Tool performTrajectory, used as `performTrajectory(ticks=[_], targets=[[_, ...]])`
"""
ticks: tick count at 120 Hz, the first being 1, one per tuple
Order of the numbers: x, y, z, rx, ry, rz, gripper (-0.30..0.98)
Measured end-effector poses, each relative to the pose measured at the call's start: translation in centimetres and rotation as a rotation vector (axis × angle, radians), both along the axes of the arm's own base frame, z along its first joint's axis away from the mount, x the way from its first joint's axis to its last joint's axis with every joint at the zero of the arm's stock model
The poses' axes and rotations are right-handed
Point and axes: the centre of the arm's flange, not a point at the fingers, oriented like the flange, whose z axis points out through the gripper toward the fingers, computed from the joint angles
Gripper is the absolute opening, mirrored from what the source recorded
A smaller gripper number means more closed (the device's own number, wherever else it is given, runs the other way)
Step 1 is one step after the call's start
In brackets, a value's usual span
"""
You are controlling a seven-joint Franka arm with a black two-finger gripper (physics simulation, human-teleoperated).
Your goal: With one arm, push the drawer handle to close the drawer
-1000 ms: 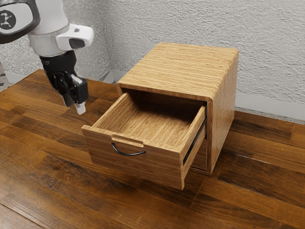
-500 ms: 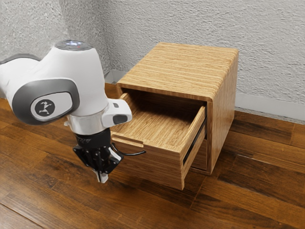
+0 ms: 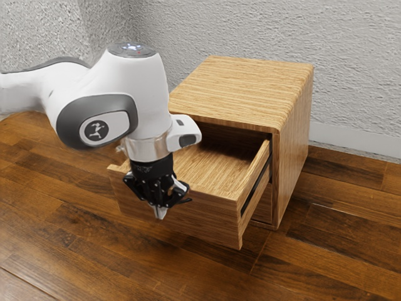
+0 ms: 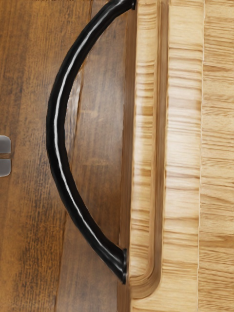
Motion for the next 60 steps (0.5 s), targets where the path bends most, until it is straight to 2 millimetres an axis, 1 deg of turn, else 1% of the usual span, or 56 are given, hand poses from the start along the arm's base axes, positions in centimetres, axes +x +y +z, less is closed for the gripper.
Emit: performTrajectory(ticks=[14,22,36,52,60], targets=[[1.8,-0.2,-0.5,0.009,0.009,-0.007,-0.1],[3.0,0.4,-0.8,0.012,0.016,-0.002,-0.1],[4.7,0.4,-0.9,0.022,0.016,-0.02,-0.1],[7.3,1.6,-1.5,0.028,0.025,-0.018,-0.1],[8.4,1.9,-1.5,0.028,0.022,-0.022,-0.1]])
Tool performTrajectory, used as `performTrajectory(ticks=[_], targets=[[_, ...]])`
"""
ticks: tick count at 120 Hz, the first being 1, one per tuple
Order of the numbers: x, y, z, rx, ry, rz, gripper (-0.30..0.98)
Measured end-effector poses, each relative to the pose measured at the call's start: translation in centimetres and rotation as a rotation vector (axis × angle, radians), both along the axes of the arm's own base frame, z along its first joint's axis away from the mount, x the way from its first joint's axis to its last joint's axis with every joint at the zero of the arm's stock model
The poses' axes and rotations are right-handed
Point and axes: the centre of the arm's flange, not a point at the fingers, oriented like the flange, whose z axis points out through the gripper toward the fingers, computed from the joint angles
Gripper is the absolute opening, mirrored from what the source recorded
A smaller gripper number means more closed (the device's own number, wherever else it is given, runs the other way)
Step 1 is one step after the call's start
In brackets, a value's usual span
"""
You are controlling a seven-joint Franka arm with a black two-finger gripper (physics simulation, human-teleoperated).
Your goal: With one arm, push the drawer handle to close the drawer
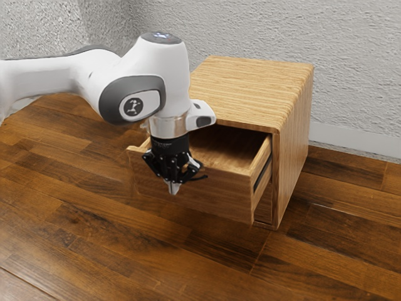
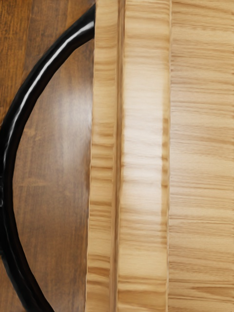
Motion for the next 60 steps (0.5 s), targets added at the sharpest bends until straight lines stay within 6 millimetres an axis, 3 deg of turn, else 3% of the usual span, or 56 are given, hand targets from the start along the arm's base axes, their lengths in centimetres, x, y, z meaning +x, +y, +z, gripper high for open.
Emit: performTrajectory(ticks=[60], targets=[[5.2,-1.1,-0.3,0.029,-0.06,-0.106,-0.1]])
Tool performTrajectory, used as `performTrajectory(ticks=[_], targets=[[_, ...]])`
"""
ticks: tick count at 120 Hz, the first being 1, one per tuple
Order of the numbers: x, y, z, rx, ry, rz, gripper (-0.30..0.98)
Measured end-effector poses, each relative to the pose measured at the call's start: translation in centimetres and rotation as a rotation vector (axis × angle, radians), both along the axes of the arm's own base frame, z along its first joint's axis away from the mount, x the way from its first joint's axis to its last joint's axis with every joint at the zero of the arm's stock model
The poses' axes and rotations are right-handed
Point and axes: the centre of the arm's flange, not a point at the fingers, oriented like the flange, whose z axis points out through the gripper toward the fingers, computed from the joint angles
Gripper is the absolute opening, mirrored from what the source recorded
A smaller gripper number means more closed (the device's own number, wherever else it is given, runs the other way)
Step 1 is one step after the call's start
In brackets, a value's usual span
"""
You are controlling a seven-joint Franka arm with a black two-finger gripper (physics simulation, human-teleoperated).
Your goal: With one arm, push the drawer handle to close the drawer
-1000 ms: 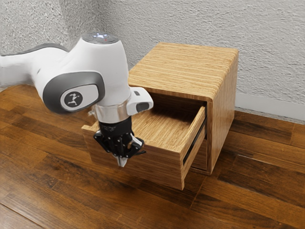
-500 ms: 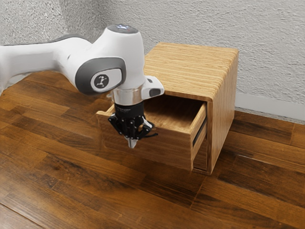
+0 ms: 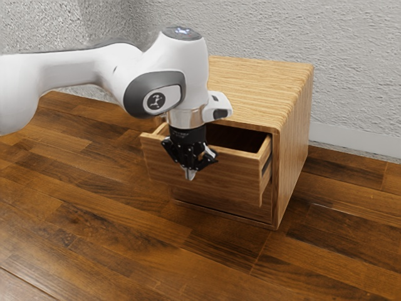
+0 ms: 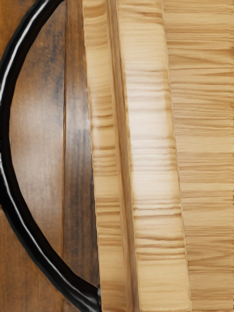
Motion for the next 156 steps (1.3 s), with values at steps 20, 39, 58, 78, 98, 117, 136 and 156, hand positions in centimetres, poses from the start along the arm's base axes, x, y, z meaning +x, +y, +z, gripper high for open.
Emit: performTrajectory(ticks=[20,39,58,78,98,117,136,156], targets=[[1.8,1.2,0.1,-0.01,-0.036,0.006,-0.1],[4.2,1.6,0.0,-0.021,-0.061,0.009,-0.1],[6.6,1.4,-0.2,-0.027,-0.079,-0.002,-0.1],[7.5,1.1,-0.2,-0.03,-0.088,-0.023,-0.1],[1.1,2.7,4.7,-0.071,-0.093,-0.018,-0.1],[-2.9,2.7,16.3,-0.095,-0.12,-0.043,-0.09],[-2.6,9.2,18.9,-0.07,-0.057,0.026,0.2],[-3.3,9.1,18.2,-0.053,0.015,-0.022,0.46]])
